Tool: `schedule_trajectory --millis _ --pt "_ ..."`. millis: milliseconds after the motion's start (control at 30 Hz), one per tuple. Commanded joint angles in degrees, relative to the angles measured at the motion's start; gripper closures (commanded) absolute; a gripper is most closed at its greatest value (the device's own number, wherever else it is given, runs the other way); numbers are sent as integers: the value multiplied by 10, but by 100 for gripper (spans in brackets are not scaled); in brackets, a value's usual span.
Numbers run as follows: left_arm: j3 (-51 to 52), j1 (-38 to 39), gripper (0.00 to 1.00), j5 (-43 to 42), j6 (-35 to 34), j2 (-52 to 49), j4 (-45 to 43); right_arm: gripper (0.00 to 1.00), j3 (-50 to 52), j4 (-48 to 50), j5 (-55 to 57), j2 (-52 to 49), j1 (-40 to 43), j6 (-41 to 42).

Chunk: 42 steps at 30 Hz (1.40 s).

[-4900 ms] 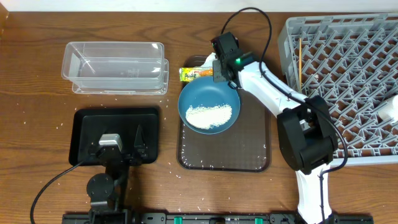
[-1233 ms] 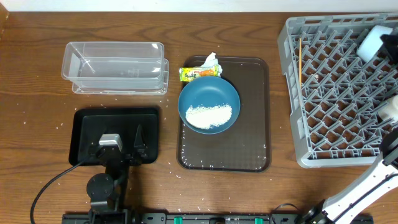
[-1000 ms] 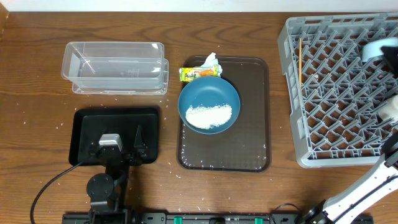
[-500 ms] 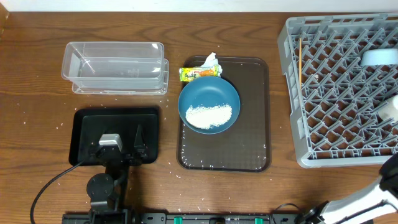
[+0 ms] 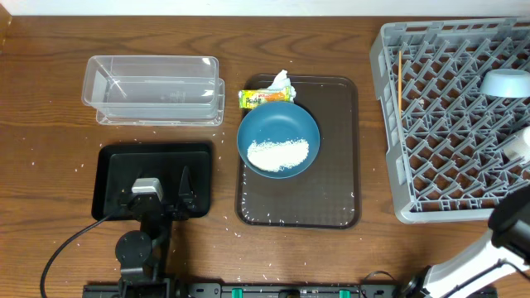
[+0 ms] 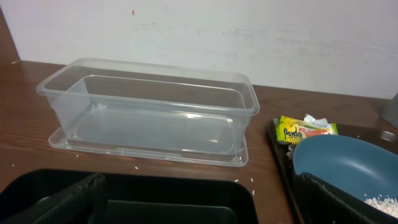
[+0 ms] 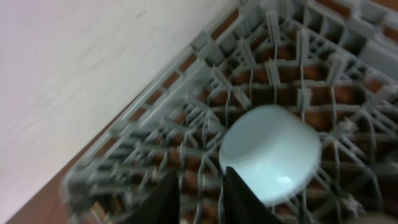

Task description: Sort waste into correct bins and load items into the dishwasher rack

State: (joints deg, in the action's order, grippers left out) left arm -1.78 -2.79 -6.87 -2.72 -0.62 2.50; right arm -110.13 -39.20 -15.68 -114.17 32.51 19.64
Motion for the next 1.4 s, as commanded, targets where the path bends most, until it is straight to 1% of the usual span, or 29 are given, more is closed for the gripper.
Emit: schedule_trajectory --millis 0,133,300,367,500,700,867,967,1033,1067,1100,1133,1167,1200,1233,1300,1367 --pt "16 2 2 0 6 3 10 76 -2 20 102 -53 -31 -26" --pt "16 2 2 1 6 3 10 78 -2 38 165 -94 -48 -30" --pt "16 2 2 0 6 3 10 86 -2 30 214 -122 -50 -43" --pt "16 2 2 0 6 3 10 92 -2 14 233 -122 -47 -45" --pt "16 2 2 1 6 3 10 98 -2 -14 262 -115 -43 -45" --pt "16 2 2 0 6 3 10 99 -2 -67 307 -79 -40 -45" --pt "16 2 2 0 6 3 10 99 -2 -96 286 -29 -42 -23" --pt "16 2 2 0 6 3 10 99 -2 -112 204 10 -42 -23" --pt "16 2 2 0 6 3 10 97 -2 -118 114 34 -42 -23" --pt "16 2 2 0 6 3 10 91 -2 -119 45 45 -43 -23" --pt "16 2 2 0 6 3 10 62 -2 -121 -7 53 -44 -23" --pt "16 2 2 0 6 3 10 40 -2 -127 -63 60 -45 -23" --pt "16 2 2 0 6 3 10 29 -2 -134 -110 63 -46 -23" --pt "16 2 2 0 6 3 10 29 -2 -138 -144 64 -49 -23" --pt "16 2 2 0 6 3 10 24 -2 -144 -172 64 -52 -23" --pt "16 2 2 1 6 3 10 1 -2 -148 -197 60 -65 -11" --pt "16 2 2 0 6 3 10 1 -2 -156 -197 57 -79 2"
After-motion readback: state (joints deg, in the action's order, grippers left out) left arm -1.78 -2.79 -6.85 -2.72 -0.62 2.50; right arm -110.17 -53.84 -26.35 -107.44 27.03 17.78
